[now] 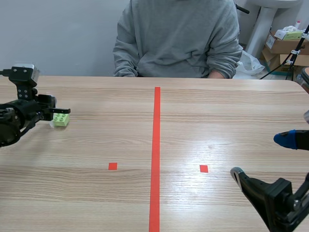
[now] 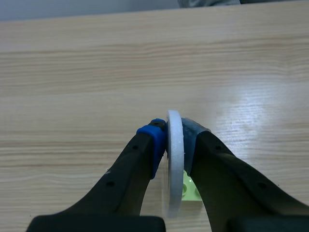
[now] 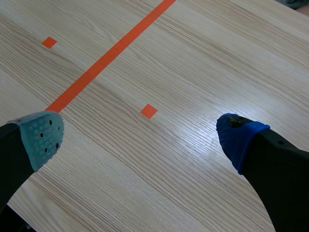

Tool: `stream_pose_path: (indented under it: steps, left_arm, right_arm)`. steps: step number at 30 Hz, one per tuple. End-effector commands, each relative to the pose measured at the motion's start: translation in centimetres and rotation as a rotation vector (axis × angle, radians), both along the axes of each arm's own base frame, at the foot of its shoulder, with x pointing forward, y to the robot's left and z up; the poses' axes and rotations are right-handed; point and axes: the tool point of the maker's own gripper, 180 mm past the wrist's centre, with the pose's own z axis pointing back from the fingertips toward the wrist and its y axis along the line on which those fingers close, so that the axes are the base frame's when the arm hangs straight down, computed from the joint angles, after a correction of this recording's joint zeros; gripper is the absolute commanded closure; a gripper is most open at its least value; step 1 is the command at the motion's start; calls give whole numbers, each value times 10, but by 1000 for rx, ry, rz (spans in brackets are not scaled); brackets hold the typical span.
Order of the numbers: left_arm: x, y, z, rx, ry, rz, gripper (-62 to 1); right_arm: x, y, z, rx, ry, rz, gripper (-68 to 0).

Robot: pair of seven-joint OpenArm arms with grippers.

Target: Do the leaf sorting experiment

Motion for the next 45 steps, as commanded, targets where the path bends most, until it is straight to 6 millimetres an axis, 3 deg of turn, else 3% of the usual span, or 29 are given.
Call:
stream_pose_path:
  steps: [1, 7, 9, 11, 17, 24, 30, 35, 45]
  left_arm:
    - [7, 2, 13, 19, -39, 1, -40]
    - [7, 4, 12, 39, -35, 4, -43]
    - [7, 4, 12, 39, -35, 4, -70]
    - [7, 4, 12, 39, -36, 4, -163]
    - [7, 3, 14, 39, -47, 3, -613]
    - [1, 0, 18, 60, -61, -35, -623]
    - [-31, -6, 24, 147, -71, -129, -623]
    - [-82, -26, 36, 200, -85, -249, -623]
    - [-212, -123, 78, 179, -79, -610, -623]
  right_arm:
    - [5, -1, 6, 9, -26, -6, -679]
    - [5, -1, 6, 10, -26, -4, -679]
    - [5, -1, 6, 10, -26, -4, -679]
    - [5, -1, 6, 9, -25, -4, -679]
    - [5, -1, 6, 9, -25, -4, -679]
    - [5, -1, 6, 9, -25, -4, -679]
    - [4, -1, 5, 4, -19, -5, -679]
    - [5, -1, 6, 5, -22, -5, -679]
    - [7, -4, 1, -21, 2, -9, -679]
